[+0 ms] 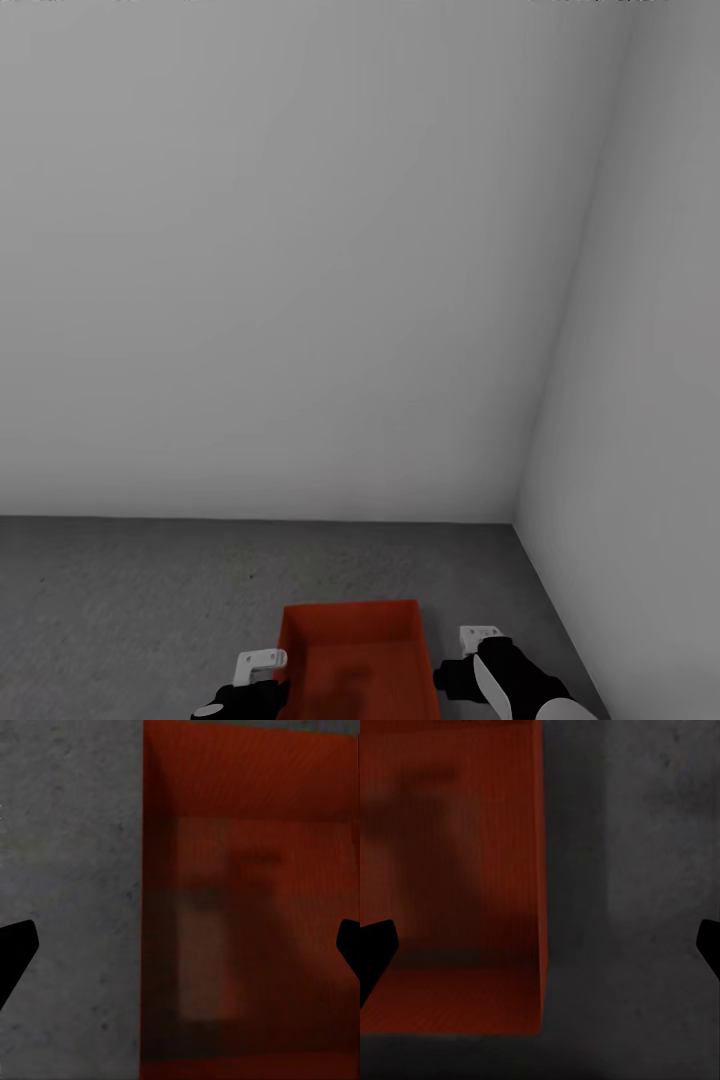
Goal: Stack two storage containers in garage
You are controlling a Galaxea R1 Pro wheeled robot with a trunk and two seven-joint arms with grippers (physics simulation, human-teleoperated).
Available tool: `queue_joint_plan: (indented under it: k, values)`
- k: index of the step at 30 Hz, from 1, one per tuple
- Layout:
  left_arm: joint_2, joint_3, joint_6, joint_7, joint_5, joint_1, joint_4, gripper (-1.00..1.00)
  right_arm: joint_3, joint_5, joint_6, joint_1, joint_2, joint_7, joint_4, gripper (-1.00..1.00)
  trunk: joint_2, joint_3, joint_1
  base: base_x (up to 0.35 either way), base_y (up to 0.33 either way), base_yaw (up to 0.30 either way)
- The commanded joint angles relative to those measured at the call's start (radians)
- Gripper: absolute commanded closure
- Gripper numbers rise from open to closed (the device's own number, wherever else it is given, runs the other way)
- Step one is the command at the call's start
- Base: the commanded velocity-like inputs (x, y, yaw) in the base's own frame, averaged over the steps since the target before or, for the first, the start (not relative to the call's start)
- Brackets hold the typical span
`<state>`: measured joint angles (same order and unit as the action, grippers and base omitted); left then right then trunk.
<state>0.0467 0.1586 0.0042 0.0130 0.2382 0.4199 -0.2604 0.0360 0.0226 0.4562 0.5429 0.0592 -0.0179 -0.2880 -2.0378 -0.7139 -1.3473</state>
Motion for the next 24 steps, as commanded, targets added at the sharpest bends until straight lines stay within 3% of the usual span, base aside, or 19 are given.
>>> queue_joint_plan:
  k: [1,24]
  values:
    - [-0.001,0.007,0.000,0.001,0.010,0.000,0.000,-1.00,0.004,0.002,0.006,0.000,0.000,-0.001,-0.002,-1.00,0.007,0.002,0.004,0.000,0.000,0.000]
    - [-0.001,0.009,0.000,-0.001,0.010,0.000,0.000,-1.00,0.004,0.002,0.006,0.000,0.001,-0.002,0.000,-1.00,0.168,0.074,0.092,0.000,0.000,0.000]
